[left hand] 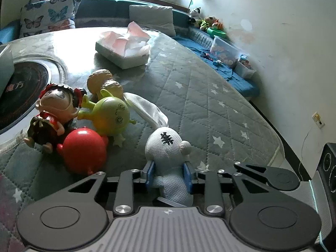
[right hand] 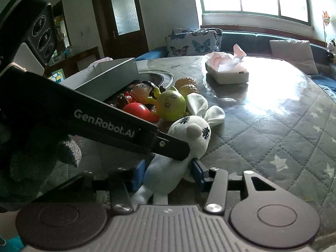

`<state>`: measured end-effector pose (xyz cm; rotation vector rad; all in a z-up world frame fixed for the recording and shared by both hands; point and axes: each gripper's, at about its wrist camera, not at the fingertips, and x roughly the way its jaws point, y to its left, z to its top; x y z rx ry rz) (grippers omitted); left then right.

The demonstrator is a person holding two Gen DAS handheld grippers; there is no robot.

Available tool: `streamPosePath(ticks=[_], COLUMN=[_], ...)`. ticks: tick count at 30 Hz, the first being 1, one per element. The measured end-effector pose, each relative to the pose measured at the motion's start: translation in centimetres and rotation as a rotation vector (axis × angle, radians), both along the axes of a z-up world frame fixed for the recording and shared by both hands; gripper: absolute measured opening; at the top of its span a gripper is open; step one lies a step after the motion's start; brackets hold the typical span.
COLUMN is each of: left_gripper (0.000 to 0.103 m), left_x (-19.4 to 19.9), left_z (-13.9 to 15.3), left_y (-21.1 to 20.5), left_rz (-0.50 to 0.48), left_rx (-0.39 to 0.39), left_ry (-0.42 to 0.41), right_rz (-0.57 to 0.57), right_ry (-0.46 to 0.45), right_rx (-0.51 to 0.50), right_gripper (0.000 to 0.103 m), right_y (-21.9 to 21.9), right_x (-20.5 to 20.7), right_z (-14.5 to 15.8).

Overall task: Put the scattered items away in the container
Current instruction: 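Lift the rabbit plush with the left gripper and carry it over the white box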

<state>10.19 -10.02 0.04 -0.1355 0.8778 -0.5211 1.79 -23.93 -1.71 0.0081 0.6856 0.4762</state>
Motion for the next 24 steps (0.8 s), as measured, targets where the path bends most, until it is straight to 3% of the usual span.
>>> streamPosePath(ticks=[11, 24], left_gripper=[0.027, 0.027], left_x=[-2.2, -2.4], left_z=[3.2, 9.4], left_y=[2.4, 14.5], left_rz=[0.029, 0.287], left_rx=[-0.022, 0.034], left_ry=[-0.105, -0.261], right_rz=[0.041, 0.288], right_ry=[-0.061, -0.198], right_rx=[-0.021, 0.008], right_gripper=[0.045, 0.045], right_y=[1.6, 13.0], right_x=[-0.8, 3.1], right_z=[2.7, 7.9])
